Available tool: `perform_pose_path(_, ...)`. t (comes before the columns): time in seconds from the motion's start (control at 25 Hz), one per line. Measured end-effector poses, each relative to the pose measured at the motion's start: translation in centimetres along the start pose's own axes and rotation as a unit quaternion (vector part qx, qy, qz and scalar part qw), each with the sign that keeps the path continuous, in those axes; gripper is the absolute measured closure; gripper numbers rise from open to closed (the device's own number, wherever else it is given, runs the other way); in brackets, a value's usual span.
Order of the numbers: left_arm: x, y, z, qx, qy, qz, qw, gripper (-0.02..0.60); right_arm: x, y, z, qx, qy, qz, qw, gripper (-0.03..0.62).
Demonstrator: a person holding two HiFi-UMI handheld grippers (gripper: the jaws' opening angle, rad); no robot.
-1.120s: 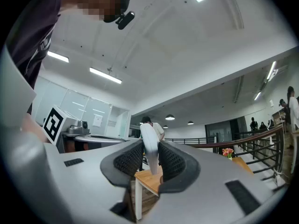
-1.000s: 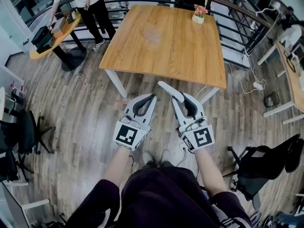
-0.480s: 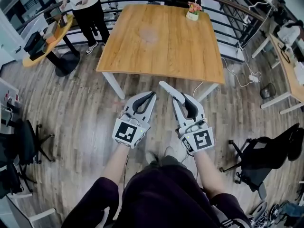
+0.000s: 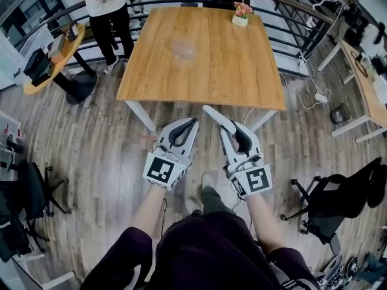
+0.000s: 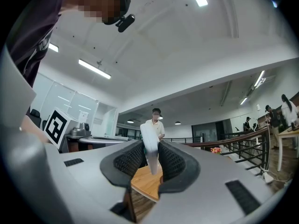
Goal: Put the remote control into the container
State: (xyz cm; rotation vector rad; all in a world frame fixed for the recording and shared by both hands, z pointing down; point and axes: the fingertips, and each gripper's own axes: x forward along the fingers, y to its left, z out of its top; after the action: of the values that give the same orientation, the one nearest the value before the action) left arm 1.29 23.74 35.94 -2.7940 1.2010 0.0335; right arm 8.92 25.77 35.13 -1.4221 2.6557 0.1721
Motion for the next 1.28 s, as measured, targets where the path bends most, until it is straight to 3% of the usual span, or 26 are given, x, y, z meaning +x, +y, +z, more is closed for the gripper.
perform_pose_path(0.48, 8.2, 4.0, -1.4, 0.002, -0.028, 0.009, 0.9996, 0.569, 6.8, -6.5, -2.9, 0.009, 0.005, 0.019, 1.0, 0.477)
perform_pose_path(0.72, 12.0, 5.5, -3.0, 0.0, 0.003, 0.021, 0.9998, 0.569, 9.6, -9.6, -4.2, 0.018, 0.01, 0.036, 0.999, 0.477)
perform_pose_path(0.96, 14.5, 6.9, -2.8, 0.003, -0.003, 0.042, 0.9991, 0.569, 11.8, -11.9, -4.4, 0.028, 0.005, 0.05, 0.998, 0.477)
perform_pose_path(1.28, 16.1, 8.9, -3.3, 0.011, 0.019, 0.054, 0.9983, 0.569, 14.1, -13.1, -4.8, 0.032, 0.002, 0.065, 0.997, 0.477)
